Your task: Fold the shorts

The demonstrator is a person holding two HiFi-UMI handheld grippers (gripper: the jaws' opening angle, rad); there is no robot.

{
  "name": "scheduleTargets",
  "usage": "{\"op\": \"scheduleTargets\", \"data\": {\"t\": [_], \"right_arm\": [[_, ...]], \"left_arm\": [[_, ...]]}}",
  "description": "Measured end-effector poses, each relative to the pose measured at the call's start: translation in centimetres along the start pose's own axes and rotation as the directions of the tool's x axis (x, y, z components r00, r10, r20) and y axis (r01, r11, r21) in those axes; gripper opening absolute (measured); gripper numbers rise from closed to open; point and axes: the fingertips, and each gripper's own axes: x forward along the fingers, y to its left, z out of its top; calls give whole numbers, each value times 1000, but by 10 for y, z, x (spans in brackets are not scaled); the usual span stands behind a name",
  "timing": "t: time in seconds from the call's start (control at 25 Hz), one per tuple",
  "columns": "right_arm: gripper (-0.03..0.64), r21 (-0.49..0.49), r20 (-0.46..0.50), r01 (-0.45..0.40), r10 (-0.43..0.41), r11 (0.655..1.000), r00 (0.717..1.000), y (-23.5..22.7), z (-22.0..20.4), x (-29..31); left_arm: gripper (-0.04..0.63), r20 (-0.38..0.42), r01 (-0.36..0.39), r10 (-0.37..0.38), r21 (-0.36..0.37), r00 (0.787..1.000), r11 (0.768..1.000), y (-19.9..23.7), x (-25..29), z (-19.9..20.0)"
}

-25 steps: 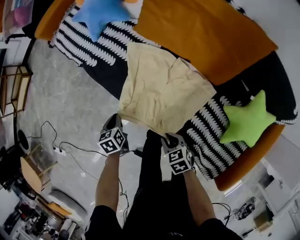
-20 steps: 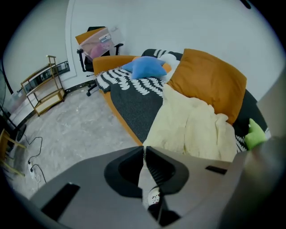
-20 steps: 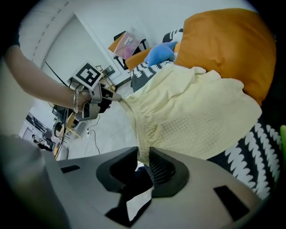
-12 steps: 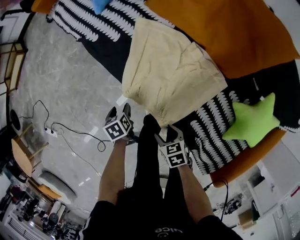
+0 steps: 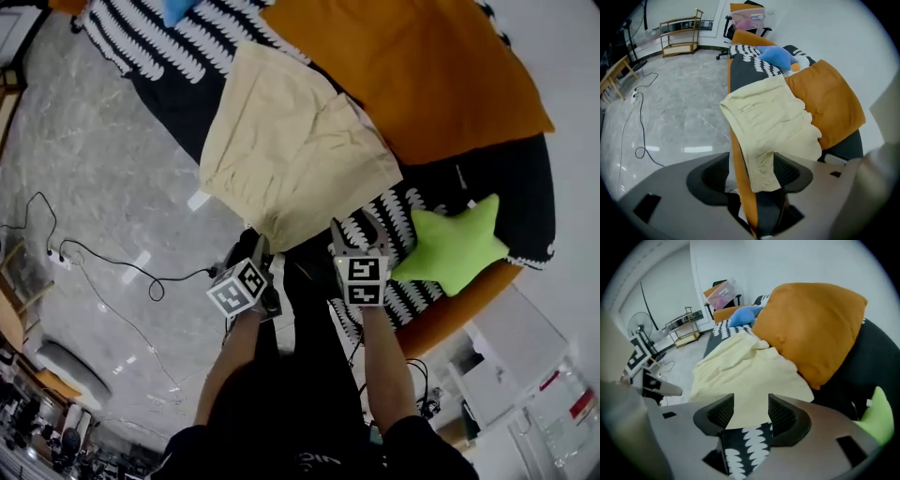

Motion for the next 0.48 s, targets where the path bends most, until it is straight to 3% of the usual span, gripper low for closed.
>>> {"op": "scheduleTargets", "data": {"t": [0.04, 0.12, 0.24, 0.32, 0.48], "right_arm": [[236, 33, 10, 29, -29, 999, 1000, -24, 4, 4], [239, 199, 28, 82, -89, 977, 996, -72, 11, 12], [224, 394, 9, 135, -151, 909, 988, -117, 11, 25], [225, 407, -24, 157, -162, 900, 987, -134, 5, 33], [244, 359, -99, 194, -169, 913, 981, -151, -9, 46]], "left_arm": [[290, -7, -1, 1, -30, 1000, 1000, -10, 4, -8], [289, -15, -24, 23, -90, 1000, 996, -25, 11, -21], [283, -68, -174, 165, -173, 984, 969, -15, 17, -38], [259, -112, -258, 238, -219, 965, 941, -8, 19, -48], [259, -141, -260, 228, -280, 963, 924, -14, 27, -60]]}}
